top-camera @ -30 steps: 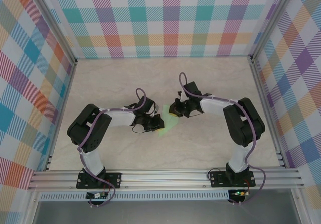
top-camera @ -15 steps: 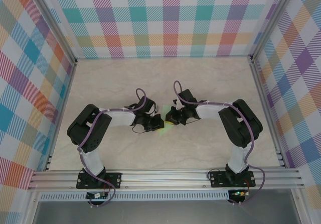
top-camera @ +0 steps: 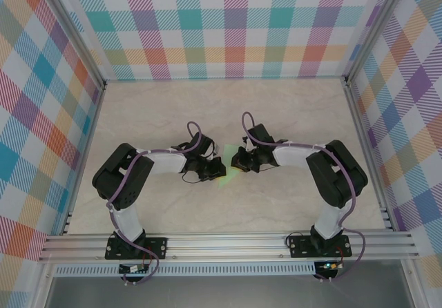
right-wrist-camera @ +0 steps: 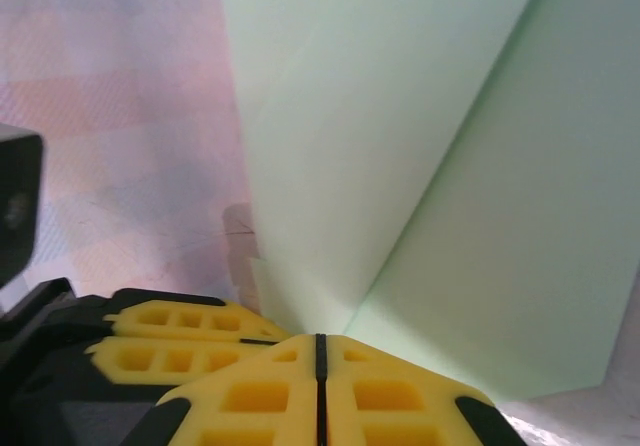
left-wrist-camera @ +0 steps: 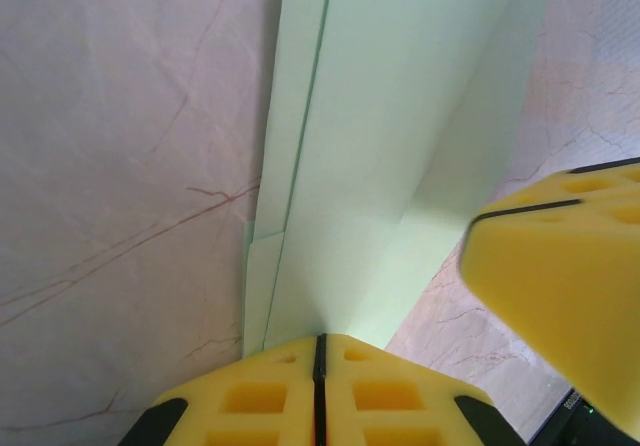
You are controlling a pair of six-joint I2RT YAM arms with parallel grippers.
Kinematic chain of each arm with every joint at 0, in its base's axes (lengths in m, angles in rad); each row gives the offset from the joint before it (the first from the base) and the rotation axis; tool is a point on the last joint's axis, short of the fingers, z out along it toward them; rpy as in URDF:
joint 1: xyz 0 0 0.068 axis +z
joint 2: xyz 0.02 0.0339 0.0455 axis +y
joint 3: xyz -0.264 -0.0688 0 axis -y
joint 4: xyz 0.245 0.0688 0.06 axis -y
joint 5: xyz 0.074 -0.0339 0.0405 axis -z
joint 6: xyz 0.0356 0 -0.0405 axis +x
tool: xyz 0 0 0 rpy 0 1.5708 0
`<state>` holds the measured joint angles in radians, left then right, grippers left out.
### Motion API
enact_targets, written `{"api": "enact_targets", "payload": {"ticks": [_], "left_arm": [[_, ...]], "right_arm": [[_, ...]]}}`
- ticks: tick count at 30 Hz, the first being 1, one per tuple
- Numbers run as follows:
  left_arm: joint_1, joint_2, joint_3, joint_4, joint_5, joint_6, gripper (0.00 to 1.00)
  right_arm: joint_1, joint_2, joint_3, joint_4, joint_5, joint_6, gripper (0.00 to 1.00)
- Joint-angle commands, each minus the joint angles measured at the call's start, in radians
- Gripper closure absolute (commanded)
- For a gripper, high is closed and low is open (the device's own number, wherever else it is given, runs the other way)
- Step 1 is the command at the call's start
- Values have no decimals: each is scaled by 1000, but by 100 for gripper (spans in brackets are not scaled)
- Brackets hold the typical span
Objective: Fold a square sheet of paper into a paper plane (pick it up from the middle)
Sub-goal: Fourth fold the wing at the center of the table.
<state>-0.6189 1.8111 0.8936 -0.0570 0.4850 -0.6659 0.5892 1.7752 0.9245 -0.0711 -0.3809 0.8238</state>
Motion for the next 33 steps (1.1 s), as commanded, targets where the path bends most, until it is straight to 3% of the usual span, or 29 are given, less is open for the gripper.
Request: {"api": "enact_targets", "payload": {"ticks": [1,4,17,26,33], "left_arm": [[-2,60,-48,-191,-98,-5,91],[-2,58,-44,-194,-99,-5,91],[-5,68,-43,-194,-97,-2,91],[-5,62,-49,-201,-102,1,91],[-5,61,-51,-202,-103,2,91]], "right_arm": [[4,-25,10,-4,16,-3,92],[5,-14,18,0,-1,2,96],[23,65,51,67,-77,25,95],[26,122,22,42,-27,12,96],[22,79,31,-22,45,6,96]]}}
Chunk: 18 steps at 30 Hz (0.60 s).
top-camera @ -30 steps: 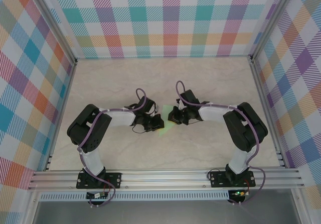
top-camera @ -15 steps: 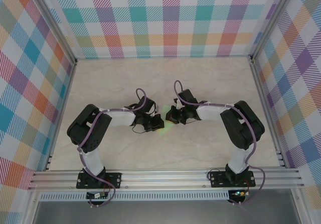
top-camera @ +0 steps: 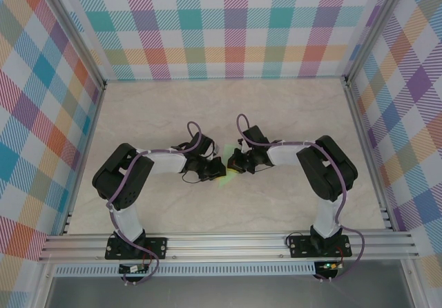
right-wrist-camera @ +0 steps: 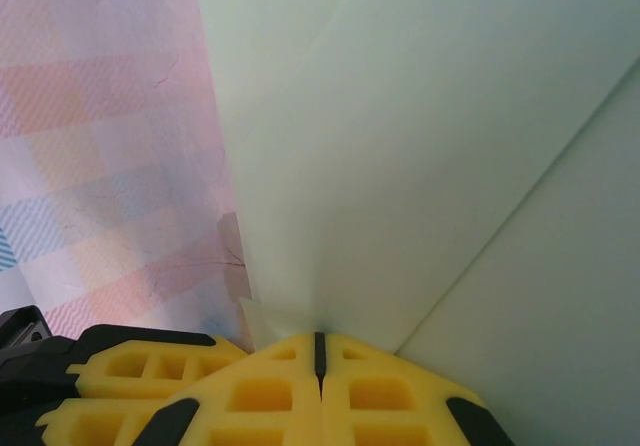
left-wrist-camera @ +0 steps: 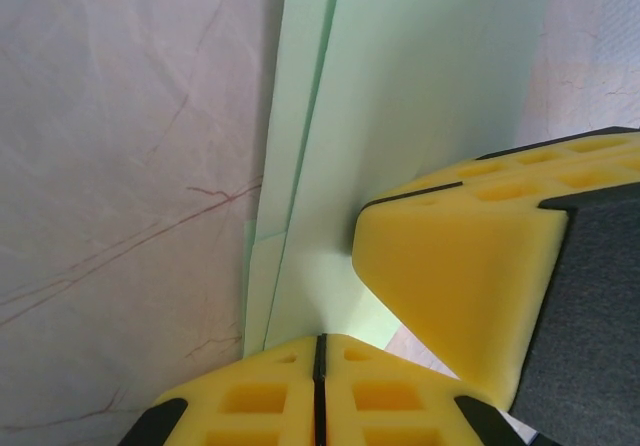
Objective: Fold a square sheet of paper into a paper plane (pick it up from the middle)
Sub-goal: Fourth fold the wing at the center of the table.
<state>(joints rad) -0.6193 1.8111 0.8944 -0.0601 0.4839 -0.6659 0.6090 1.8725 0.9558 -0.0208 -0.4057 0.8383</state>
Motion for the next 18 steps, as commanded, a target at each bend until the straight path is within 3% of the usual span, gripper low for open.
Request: {"api": "enact_targets", "payload": {"ticks": [1,10,18], "left_arm": [[-5,62,-52,-198,-102,2,91],[-6,66,-59,-188,-99,5,91],[-5,63,-67,-185,-102,9,91]], "right_arm": [[-1,-29,8,-75,66,-11,95],[-94,43,113,-71,9,-47,95],[-136,82,143,-81,45,-65,96]]}}
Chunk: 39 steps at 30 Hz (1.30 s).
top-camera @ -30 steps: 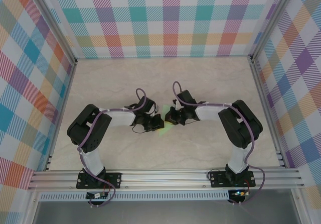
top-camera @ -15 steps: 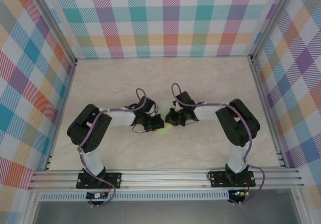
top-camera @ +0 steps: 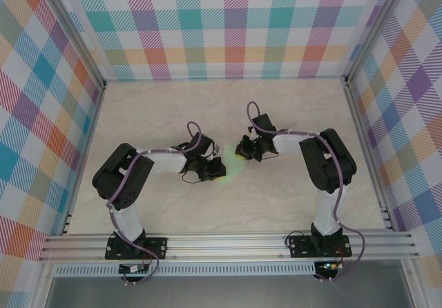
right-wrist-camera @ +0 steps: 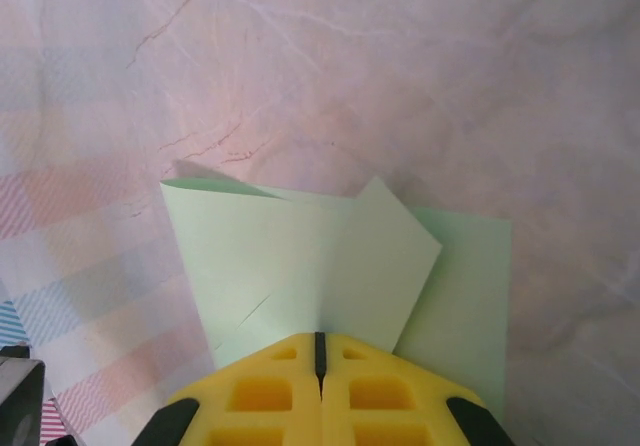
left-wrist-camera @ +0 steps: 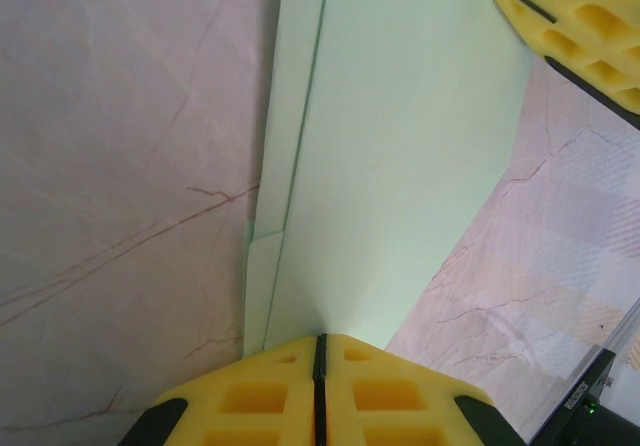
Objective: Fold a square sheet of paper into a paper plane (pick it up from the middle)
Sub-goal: Fourth fold the wing at the center of the table.
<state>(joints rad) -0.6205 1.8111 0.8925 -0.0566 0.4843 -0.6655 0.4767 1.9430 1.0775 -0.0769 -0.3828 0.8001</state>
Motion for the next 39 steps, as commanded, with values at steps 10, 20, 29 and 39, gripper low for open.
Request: {"api": "enact_targets", "payload": {"ticks": [10,20,29,39], "left_arm": [[-5,68,-68,-190,-96,17,91],[-5,65,-59,-190,-87,16,91],[-7,35,-46,-204,-88,15,90],[-12,-84,51,-273,-94,9,81]], "right_arm": [[-70,43,54,-4,-19,-26,95],[-100,76,92,-21,-17,-39,94],[-113,-3,131,-107,-14,-94,91],[-110,-213,-65,-131,-66,-61,73]]}}
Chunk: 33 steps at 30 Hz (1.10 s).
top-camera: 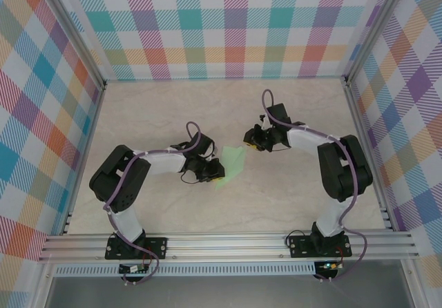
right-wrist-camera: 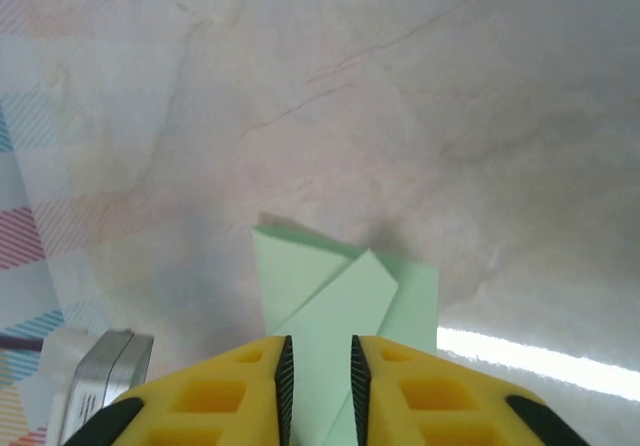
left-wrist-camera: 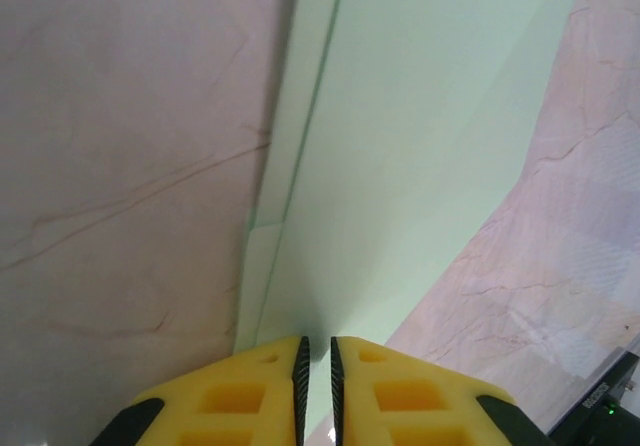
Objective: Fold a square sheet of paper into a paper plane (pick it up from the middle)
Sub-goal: Fourth fold the wing at the center of the table.
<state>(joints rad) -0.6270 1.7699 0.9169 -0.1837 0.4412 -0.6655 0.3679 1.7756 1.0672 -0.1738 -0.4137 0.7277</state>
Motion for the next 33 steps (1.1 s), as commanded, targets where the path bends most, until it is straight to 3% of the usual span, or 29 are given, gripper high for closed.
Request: {"api": "enact_targets", "payload": {"ticks": [1,11,33], "left_arm": [[-5,-56,39,-154,-59,11,80],[1,-81,125,-259,-181,71,70],[3,63,200,-270,-176,103,69]], "right_arm": [[0,-64,-82,-27,-43,26,72],[45,-129,-222,21,-72,102,63],[113,2,-181,97,-91,162,59]]}}
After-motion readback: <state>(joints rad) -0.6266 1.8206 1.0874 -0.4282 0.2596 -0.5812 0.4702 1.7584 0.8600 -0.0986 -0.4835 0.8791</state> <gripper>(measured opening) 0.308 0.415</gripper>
